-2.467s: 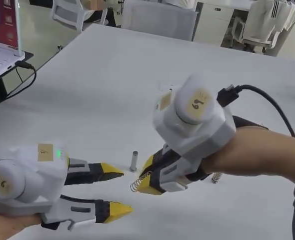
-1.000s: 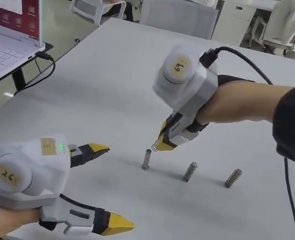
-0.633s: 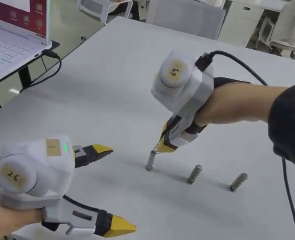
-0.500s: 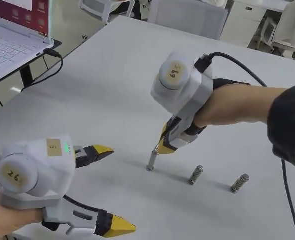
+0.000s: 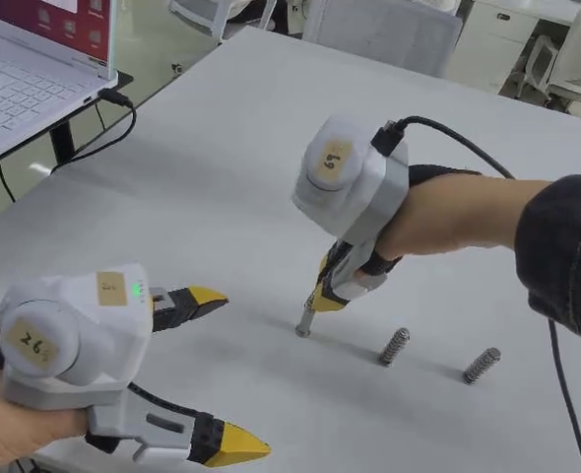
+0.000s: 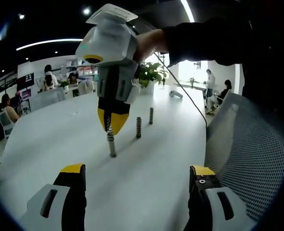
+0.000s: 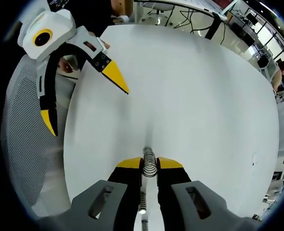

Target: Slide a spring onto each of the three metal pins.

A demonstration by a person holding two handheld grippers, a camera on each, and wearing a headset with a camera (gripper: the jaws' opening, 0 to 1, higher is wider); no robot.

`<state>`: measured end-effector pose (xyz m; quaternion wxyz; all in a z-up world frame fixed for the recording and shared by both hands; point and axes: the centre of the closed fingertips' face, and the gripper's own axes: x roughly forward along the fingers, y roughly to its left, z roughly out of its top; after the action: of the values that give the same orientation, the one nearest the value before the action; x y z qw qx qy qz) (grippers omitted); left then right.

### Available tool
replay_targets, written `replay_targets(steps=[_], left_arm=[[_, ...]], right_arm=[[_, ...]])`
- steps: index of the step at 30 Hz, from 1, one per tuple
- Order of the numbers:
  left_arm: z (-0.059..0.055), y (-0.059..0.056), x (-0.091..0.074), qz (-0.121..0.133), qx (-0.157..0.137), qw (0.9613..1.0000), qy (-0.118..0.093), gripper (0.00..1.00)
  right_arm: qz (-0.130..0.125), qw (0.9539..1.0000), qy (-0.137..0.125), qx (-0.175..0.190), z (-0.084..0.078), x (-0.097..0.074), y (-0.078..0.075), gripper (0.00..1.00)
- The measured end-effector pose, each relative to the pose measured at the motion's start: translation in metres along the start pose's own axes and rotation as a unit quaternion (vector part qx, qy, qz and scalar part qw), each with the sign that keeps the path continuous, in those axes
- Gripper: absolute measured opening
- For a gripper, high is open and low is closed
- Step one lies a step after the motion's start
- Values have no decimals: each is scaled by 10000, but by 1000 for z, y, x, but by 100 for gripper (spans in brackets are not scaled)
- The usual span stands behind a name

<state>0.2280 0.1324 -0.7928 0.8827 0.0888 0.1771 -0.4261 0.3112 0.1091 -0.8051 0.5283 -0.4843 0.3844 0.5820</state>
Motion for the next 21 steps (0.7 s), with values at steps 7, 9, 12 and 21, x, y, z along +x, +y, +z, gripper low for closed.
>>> replay_targets(steps=[7,9,12,21], left_arm=[[1,1,1,5,-20,10000,-3,85],[0,1,1,10,-24,10000,7,85],[-1,2,0,15,-36,10000,15,84],[-3,3,-1,43,-89,10000,14,84]], right_arm=[[103,9998,169,-47,-1,16,3,9],[122,9996,227,-110,-1,20,5,9],[179,9993,282,-153,-1,25,10,9],[275,9989,351,-161,-3,36,15,10]])
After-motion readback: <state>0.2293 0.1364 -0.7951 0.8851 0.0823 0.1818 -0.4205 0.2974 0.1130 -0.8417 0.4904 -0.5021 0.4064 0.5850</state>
